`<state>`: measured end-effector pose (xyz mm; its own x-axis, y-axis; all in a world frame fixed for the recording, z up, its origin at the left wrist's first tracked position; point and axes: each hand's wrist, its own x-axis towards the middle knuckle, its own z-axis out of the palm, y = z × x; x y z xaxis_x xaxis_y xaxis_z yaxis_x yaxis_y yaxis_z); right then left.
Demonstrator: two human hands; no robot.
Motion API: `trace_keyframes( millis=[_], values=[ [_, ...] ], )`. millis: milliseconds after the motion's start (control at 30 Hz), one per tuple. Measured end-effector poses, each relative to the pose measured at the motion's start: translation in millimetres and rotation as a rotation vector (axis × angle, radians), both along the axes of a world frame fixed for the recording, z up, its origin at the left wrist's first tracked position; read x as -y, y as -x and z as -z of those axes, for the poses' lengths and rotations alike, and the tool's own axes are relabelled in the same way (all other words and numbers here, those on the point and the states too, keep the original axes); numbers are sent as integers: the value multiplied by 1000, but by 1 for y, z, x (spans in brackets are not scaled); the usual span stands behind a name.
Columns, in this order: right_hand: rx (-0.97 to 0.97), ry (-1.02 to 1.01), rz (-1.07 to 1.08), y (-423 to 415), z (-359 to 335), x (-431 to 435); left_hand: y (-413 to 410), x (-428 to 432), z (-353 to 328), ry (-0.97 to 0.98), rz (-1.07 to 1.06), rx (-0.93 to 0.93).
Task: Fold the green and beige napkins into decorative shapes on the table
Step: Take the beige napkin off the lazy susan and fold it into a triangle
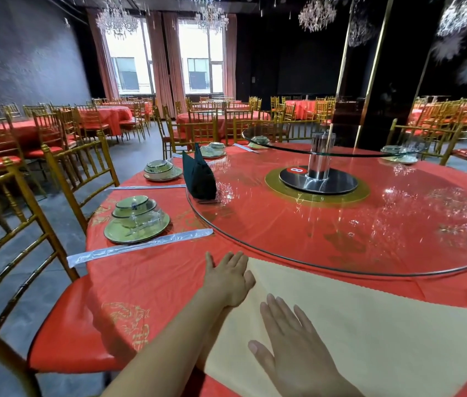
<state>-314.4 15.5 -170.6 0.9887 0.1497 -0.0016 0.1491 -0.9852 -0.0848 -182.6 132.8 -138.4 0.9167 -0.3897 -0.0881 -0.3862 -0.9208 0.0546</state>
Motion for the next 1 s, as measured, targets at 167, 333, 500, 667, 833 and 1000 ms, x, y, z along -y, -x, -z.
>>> trace_keyframes(
  millis=[167,333,500,667,833,1000],
  values=[
    [-10,9,45,6,-7,-1,-2,-3,-6,34,-21,-36],
    [97,-7,-82,9,-17,1,38,-6,-10,123,316,71],
    [52,-88,-45,10,-20,0,58,-15,12,88,294,20],
    [20,-78,-74,39,-25,10,63,-12,10,71,282,8],
    [67,98,15,69,-14,28,62,-12,13,76,269,22],
    [98,133,7,93,-6,45,63,-13,12,87,269,26]
  ],
)
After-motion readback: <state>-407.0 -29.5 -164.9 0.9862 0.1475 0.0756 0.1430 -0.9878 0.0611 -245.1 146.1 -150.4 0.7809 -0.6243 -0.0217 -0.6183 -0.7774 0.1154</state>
